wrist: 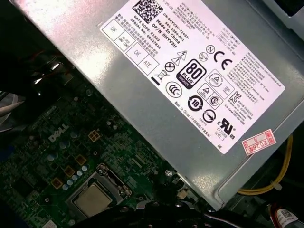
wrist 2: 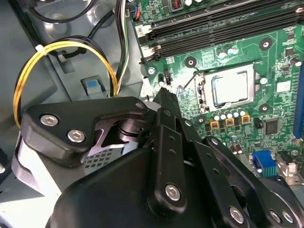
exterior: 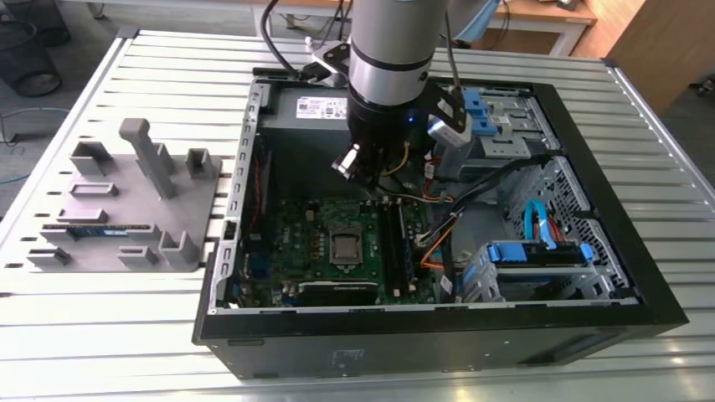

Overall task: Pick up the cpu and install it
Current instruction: 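Install the first cpu locking lever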

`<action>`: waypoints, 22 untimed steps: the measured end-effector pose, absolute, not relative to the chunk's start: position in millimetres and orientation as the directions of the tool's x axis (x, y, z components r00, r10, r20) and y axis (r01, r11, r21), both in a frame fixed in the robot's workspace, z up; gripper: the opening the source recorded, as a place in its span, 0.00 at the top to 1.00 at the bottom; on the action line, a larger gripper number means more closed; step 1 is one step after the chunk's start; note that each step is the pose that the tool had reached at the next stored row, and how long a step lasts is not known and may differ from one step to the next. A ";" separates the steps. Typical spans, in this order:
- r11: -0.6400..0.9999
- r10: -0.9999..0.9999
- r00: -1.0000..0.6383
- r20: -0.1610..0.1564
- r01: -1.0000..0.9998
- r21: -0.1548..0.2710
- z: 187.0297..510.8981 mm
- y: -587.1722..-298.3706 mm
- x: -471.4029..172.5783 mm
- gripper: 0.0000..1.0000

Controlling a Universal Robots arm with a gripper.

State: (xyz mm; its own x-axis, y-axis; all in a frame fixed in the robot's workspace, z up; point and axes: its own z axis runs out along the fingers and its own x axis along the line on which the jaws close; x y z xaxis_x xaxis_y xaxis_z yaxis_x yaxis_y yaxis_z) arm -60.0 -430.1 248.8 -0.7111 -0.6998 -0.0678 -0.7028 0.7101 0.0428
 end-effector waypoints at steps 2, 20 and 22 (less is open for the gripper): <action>0.710 -0.700 -0.711 -0.068 -0.703 0.043 246.6 -429.8 -60.0 0.89; 0.710 -0.700 -0.711 -0.065 -0.703 0.040 241.6 -446.1 -60.1 0.89; 0.710 -0.700 -0.711 -0.065 -0.703 0.040 241.5 -450.2 -60.0 0.89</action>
State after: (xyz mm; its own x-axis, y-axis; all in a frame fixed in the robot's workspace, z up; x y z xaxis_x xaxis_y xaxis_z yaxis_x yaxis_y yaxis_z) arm -60.0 -450.2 241.5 -0.7112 -0.7000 -0.0649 -0.7028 0.7103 0.0396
